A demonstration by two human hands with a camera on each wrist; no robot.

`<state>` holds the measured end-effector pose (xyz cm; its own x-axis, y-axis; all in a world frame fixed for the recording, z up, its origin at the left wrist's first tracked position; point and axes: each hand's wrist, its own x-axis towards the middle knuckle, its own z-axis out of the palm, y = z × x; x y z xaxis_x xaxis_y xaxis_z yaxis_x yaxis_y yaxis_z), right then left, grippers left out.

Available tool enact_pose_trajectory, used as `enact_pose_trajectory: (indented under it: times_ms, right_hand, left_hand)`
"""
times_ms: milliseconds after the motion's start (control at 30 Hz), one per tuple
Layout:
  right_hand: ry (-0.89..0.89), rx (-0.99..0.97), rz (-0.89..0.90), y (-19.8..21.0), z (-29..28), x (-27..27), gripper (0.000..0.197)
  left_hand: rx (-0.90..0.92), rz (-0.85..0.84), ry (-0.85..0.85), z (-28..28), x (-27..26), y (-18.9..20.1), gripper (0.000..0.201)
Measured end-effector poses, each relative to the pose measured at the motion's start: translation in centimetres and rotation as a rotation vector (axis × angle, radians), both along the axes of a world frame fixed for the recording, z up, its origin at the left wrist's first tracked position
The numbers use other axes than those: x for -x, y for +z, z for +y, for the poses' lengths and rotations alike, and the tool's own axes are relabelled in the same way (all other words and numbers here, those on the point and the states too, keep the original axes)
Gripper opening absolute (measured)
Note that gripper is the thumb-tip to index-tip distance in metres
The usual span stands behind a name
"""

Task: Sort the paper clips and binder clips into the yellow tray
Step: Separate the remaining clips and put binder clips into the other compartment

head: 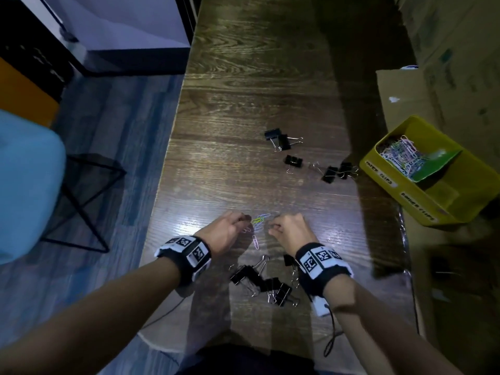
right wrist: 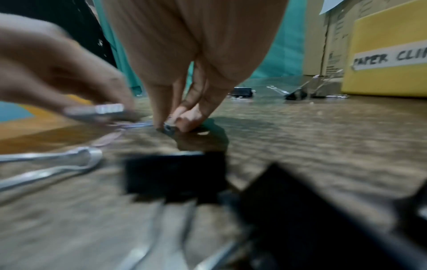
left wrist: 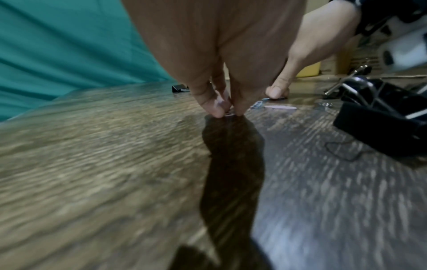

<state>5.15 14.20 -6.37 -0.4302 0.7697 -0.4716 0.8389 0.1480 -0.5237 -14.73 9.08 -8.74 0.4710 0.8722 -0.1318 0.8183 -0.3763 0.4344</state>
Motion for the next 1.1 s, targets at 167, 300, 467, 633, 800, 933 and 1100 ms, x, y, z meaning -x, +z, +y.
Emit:
enact_pose_trajectory:
  times_ms: [167, 300, 467, 633, 800, 933, 1100]
  right_hand:
    - [0.066, 0.015, -0.099, 0.2, -2.1, 2.0, 0.103]
    - [0.100, 0.019, -0.168, 0.3, -2.0, 2.5, 0.103]
    - [0.035, 0.050, -0.047, 0.2, -1.5, 1.6, 0.051]
    - [0.081, -0.027, -0.080, -0.5, -1.8, 1.6, 0.027]
    - [0.265, -0.140, -0.163, -0.7, -1.7, 2.1, 0.015]
    - [0.359, -0.159, -0.206, 0.3, -1.3, 2.2, 0.018]
    - [0.426, -0.167, -0.223, 1.3, -1.6, 1.9, 0.018]
  left_hand:
    - [0.178, 0.004, 0.058, 1.4, -1.5, 1.5, 0.062]
    - [0.233, 0.133, 0.005, 2.2, -2.5, 1.3, 0.073]
    - [0.203, 0.150, -0.015, 2.2, -2.4, 0.4, 0.049]
    - [0.139, 0.185, -0.018, 1.3, -1.9, -0.2, 0.035]
    - [0.103, 0.199, -0.012, 0.9, -2.3, 0.4, 0.035]
    - [0.129, 0.267, -0.008, 0.7, -2.8, 0.9, 0.044]
    - [0.147, 0.358, -0.043, 0.7, -3.2, 1.8, 0.041]
